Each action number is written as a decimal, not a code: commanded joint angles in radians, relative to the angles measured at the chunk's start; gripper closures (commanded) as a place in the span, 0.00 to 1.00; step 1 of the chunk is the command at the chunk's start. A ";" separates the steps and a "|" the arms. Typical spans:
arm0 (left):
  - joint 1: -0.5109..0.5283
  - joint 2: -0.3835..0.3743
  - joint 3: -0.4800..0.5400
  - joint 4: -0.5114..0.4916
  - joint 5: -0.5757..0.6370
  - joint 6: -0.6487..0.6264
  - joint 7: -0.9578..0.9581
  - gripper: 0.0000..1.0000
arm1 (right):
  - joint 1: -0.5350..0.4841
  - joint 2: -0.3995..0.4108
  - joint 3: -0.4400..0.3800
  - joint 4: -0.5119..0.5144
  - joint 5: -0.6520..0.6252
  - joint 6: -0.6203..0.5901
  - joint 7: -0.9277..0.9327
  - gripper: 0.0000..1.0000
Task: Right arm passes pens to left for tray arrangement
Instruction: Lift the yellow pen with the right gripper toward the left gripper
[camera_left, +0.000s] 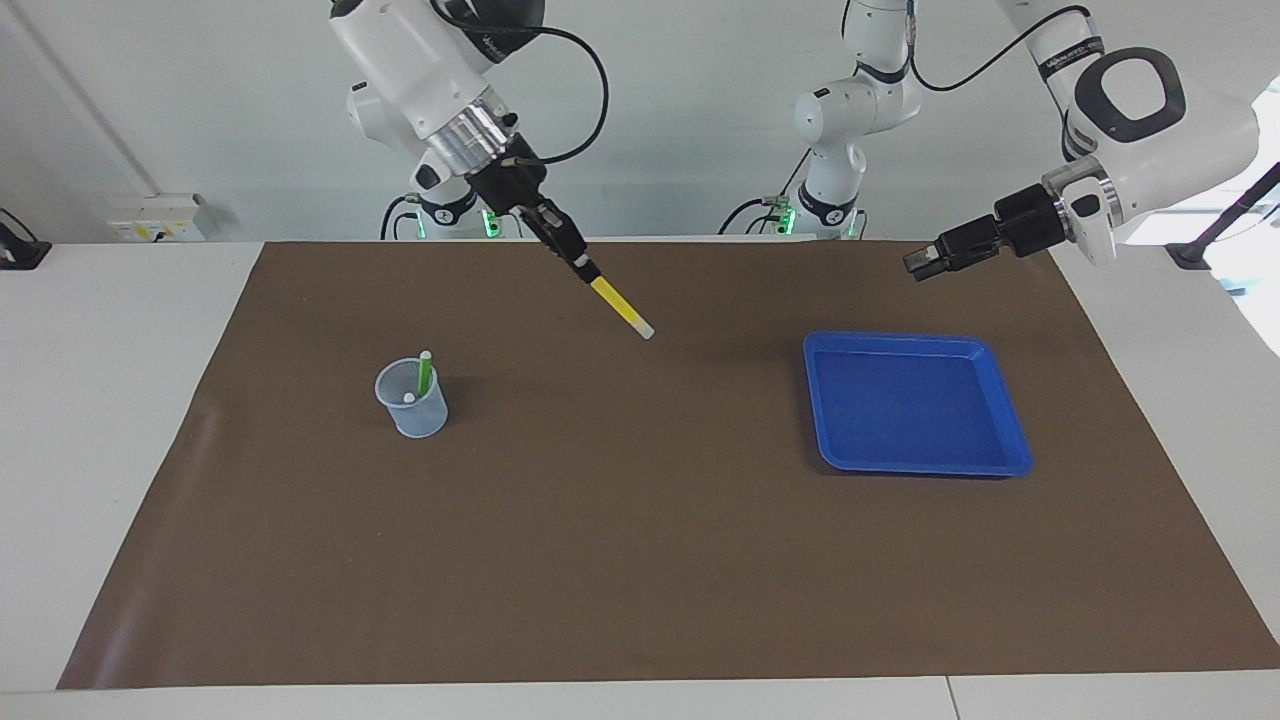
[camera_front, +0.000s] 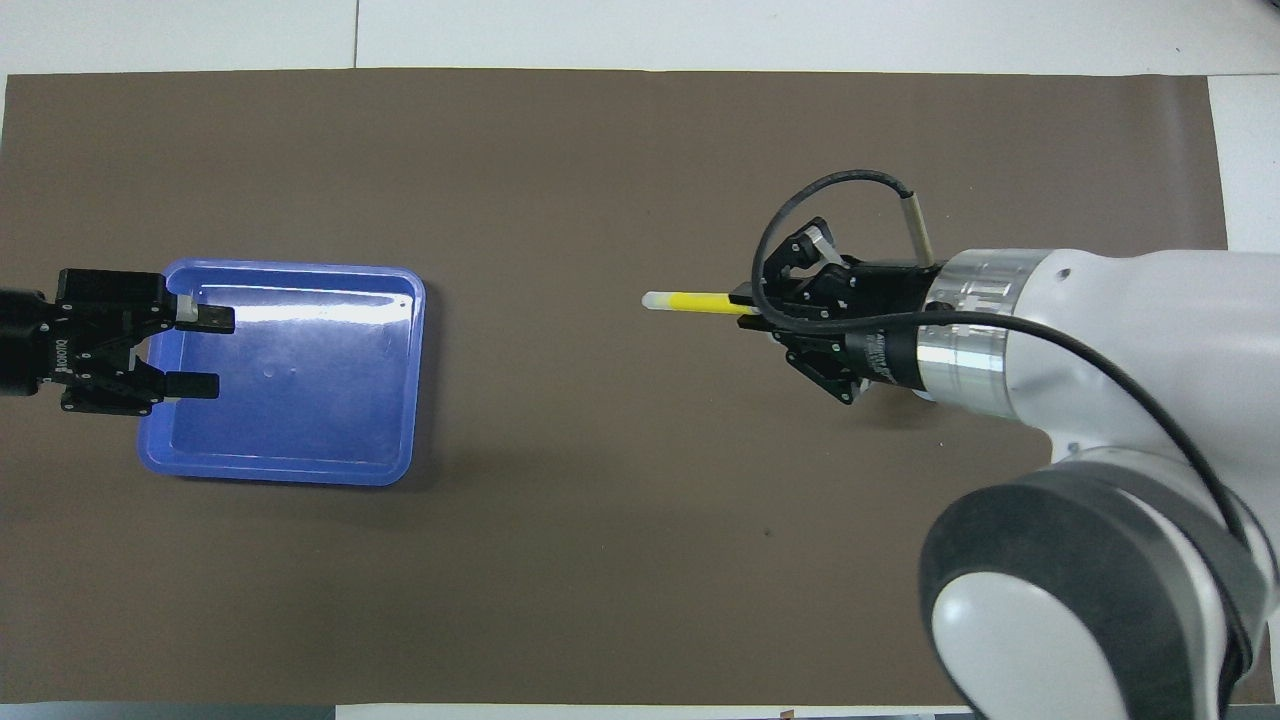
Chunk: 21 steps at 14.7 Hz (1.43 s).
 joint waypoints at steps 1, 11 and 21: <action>0.003 -0.031 0.001 -0.116 -0.129 0.031 -0.051 0.00 | 0.052 0.089 -0.003 0.092 0.057 0.024 0.140 1.00; -0.055 -0.051 -0.005 -0.248 -0.377 0.161 -0.176 0.00 | 0.195 0.359 -0.003 0.355 0.112 0.147 0.373 1.00; -0.156 -0.074 -0.006 -0.300 -0.514 0.340 -0.240 0.12 | 0.269 0.362 -0.003 0.315 0.115 0.147 0.400 1.00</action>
